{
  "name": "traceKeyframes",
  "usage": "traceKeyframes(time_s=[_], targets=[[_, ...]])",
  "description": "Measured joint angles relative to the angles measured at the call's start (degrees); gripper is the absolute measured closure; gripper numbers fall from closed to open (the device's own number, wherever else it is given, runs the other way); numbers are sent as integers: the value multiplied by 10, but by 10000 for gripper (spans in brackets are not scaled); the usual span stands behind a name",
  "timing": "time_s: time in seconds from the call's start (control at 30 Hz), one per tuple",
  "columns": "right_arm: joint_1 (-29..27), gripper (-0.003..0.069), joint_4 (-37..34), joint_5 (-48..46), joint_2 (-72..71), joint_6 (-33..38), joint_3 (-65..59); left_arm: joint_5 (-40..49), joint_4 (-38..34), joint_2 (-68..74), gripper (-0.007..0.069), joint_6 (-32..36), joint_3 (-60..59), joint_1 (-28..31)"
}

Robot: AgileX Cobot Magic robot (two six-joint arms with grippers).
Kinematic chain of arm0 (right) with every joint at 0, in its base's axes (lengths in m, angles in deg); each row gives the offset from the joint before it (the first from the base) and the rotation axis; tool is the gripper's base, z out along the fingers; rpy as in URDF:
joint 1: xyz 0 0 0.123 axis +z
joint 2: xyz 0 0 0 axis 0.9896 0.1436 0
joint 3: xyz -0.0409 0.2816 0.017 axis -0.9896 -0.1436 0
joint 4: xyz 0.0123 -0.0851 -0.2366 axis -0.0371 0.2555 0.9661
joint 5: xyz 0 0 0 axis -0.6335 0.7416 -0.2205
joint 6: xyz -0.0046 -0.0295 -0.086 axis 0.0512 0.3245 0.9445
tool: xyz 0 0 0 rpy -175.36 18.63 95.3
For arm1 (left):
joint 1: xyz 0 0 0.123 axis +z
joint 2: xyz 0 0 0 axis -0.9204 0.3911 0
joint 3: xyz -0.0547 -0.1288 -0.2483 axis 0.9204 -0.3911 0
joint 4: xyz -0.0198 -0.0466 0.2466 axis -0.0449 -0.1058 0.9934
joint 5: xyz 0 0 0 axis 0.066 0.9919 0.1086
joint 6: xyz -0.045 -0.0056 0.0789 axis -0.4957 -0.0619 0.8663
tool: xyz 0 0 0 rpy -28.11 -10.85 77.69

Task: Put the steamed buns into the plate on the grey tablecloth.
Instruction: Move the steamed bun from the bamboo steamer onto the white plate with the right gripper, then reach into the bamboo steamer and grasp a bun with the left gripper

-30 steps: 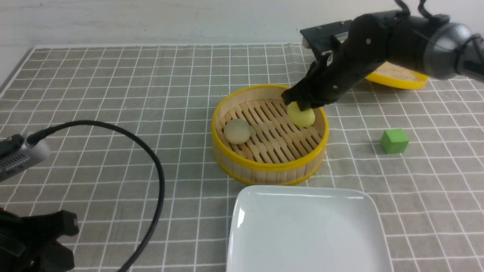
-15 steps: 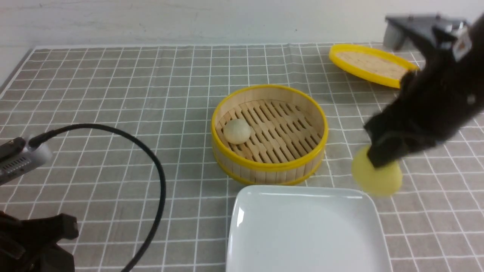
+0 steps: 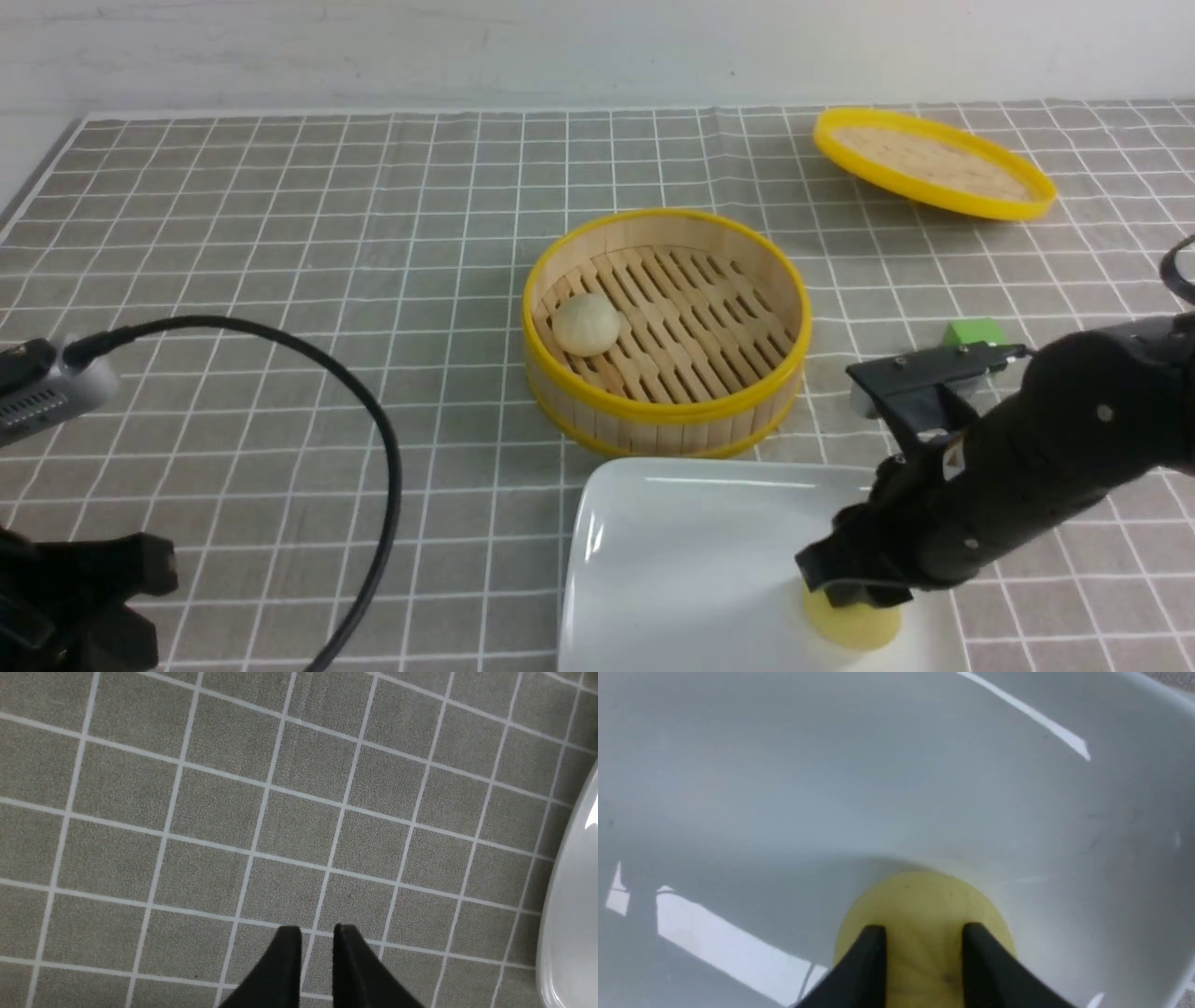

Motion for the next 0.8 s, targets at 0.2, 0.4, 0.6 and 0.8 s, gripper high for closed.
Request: traceKeyframes(time_s=[0.2, 0.4, 0.6, 0.8], targets=[[0, 246, 13, -145, -7, 0, 92, 5, -21, 10, 432, 6, 54, 0], [0, 365, 49, -256, -79, 0, 165, 39, -90, 66, 349, 30, 134, 0], [0, 644, 75, -368, -202, 0, 168, 47, -168, 156, 314, 94, 184, -22], [0, 674, 81, -396, -342, -21, 168, 43, -211, 281, 310, 120, 261, -134]])
